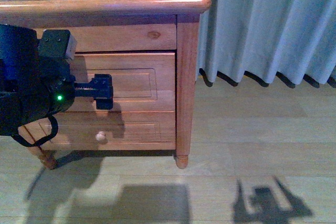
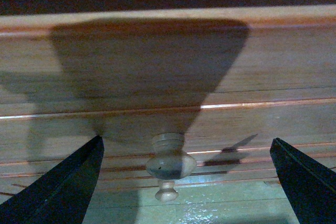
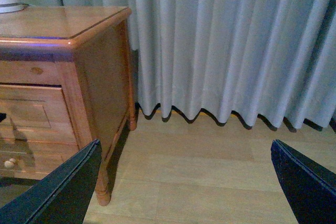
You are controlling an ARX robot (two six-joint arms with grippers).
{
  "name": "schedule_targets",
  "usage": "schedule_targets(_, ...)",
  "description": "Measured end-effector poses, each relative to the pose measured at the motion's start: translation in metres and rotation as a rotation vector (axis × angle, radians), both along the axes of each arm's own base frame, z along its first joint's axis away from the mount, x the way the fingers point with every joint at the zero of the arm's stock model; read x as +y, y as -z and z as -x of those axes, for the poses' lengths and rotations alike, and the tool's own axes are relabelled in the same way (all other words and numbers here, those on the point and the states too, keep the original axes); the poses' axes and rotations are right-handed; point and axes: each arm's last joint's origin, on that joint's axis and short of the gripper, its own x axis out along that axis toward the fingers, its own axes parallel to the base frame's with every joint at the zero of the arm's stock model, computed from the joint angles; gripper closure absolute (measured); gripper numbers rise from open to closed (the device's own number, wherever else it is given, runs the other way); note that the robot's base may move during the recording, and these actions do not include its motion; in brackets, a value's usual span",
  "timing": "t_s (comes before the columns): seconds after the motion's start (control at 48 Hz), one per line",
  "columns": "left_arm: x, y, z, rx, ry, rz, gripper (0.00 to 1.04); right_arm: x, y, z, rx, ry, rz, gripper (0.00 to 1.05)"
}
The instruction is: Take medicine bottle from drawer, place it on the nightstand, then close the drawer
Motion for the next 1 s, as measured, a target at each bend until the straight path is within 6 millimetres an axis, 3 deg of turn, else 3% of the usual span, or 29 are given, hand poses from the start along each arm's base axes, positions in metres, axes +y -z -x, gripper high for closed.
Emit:
schedule_targets(0.562,-0.0002,0.0069,-0.0014,0.014,0.001,-0.002,0.07,0.0,0.0,0.0,0.0,0.0,0.0,0.07)
schedule_targets(0.791,-0.0003,0.0062,-0.0026,0.014,-0.002,-0.004,0.54,0.0,0.0,0.0,0.0,0.0,0.0,0.07)
schedule_targets(0.999,0.0014,0.0063,-0.0028,0.013,-0.014,-0.012,0.78,0.0,0.0,0.0,0.0,0.0,0.0,0.07)
